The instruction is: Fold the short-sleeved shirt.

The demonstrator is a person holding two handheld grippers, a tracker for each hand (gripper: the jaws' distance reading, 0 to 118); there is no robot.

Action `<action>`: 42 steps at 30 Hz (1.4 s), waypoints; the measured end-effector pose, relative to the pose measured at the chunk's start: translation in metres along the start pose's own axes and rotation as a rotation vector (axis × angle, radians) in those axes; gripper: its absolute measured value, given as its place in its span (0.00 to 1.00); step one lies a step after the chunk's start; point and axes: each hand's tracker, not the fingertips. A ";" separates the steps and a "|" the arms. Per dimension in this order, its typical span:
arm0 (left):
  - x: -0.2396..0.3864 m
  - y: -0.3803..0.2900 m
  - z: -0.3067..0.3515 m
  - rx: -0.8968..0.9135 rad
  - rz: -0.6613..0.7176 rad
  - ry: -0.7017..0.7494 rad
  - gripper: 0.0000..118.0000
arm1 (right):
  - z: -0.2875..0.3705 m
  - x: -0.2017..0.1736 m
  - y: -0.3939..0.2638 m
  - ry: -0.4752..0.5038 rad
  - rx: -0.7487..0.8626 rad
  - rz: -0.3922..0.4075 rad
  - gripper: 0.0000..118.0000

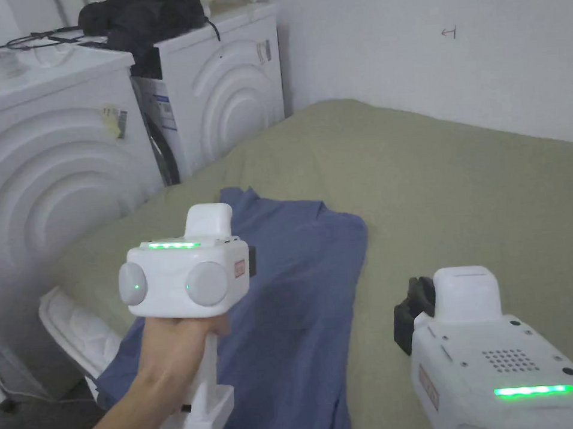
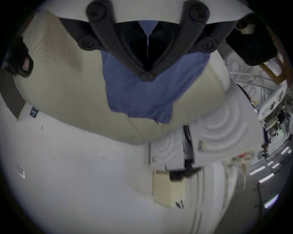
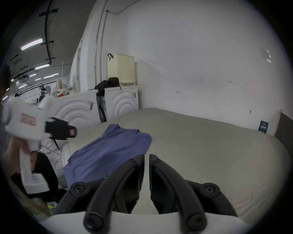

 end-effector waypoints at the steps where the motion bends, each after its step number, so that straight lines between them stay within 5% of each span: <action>1: 0.006 0.005 -0.028 -0.039 -0.002 -0.031 0.00 | -0.010 0.003 -0.006 0.009 -0.011 -0.001 0.10; 10: 0.063 0.016 -0.168 -0.333 -0.108 -0.062 0.05 | -0.067 0.020 -0.055 0.027 -0.142 -0.039 0.10; 11: 0.068 0.014 -0.174 -0.328 -0.146 -0.062 0.30 | -0.068 0.022 -0.061 0.025 -0.146 -0.037 0.10; 13: 0.072 0.008 -0.188 -0.426 -0.135 -0.087 0.96 | -0.069 0.025 -0.070 0.016 -0.166 -0.034 0.10; 14: 0.074 0.000 -0.183 -0.423 -0.135 -0.062 0.99 | -0.068 0.028 -0.073 0.015 -0.178 -0.046 0.10; 20: 0.082 -0.016 -0.198 -0.429 -0.229 0.046 0.84 | -0.036 0.051 -0.087 0.013 -0.209 -0.093 0.10; 21: 0.084 -0.014 -0.192 -0.407 -0.213 0.043 0.69 | -0.028 0.057 -0.089 -0.002 -0.218 -0.087 0.10; 23: 0.088 -0.013 -0.196 -0.345 -0.226 0.009 0.00 | -0.005 0.073 -0.093 -0.030 -0.227 -0.083 0.10; 24: 0.096 -0.013 -0.191 -0.314 -0.287 0.097 0.00 | 0.004 0.081 -0.094 -0.053 -0.230 -0.090 0.10; 28: 0.123 -0.003 -0.136 -0.248 -0.238 0.020 0.00 | 0.049 0.122 -0.089 -0.152 -0.205 -0.158 0.10; 33: 0.199 0.003 -0.002 -0.134 -0.268 -0.171 0.00 | 0.123 0.168 -0.081 -0.306 -0.155 -0.153 0.10; 42: 0.389 0.000 0.088 -0.144 -0.434 -0.607 0.00 | 0.251 0.241 -0.094 -0.549 -0.103 -0.228 0.10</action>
